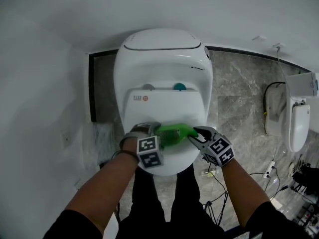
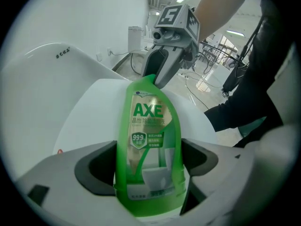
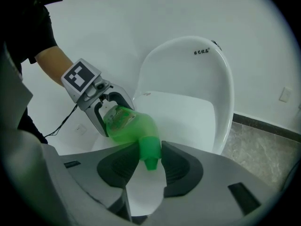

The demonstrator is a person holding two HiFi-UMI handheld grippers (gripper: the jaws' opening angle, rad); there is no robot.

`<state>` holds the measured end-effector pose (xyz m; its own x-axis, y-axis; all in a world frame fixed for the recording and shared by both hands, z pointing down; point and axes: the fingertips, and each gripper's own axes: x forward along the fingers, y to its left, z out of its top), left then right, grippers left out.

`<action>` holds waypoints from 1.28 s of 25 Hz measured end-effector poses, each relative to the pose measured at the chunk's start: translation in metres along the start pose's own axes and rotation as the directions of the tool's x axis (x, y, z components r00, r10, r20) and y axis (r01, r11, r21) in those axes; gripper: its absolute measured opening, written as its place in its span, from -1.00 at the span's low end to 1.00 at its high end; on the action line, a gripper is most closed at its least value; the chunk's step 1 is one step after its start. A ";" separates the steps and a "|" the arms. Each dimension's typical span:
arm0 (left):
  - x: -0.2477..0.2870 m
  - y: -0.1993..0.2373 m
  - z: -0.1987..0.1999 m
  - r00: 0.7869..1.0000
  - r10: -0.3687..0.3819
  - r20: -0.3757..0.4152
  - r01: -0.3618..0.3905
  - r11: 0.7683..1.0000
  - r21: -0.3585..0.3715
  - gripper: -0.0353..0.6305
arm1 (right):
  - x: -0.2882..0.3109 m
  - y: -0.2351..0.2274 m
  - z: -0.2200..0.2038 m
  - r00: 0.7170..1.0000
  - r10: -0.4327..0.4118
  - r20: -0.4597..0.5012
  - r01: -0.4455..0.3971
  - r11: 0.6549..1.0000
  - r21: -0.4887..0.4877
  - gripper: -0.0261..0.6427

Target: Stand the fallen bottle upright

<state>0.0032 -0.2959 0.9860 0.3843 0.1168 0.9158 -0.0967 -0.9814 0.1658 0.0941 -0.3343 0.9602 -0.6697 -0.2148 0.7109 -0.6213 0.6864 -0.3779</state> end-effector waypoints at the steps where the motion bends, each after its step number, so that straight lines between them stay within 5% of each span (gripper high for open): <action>1: -0.002 0.000 0.001 1.000 -0.002 0.003 0.002 1.000 -0.013 0.41 | -0.004 0.001 0.006 1.000 0.002 0.017 -0.002 1.000 0.000 -0.44; 12: -0.034 0.019 0.019 0.996 0.046 0.079 -0.039 0.996 -0.080 0.41 | -0.061 0.020 0.092 0.973 -0.007 0.231 0.026 0.997 -0.079 -0.44; 32: -0.070 0.040 0.053 0.978 0.120 0.168 -0.093 0.983 -0.159 0.40 | -0.113 0.080 0.197 0.858 0.116 0.500 -0.070 0.991 -0.110 -0.54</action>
<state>0.0209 -0.3510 0.9095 0.5186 -0.0288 0.8545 -0.2768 -0.9513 0.1359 0.0396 -0.3923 0.7328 -0.8503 -0.4521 0.2695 -0.5243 0.7721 -0.3591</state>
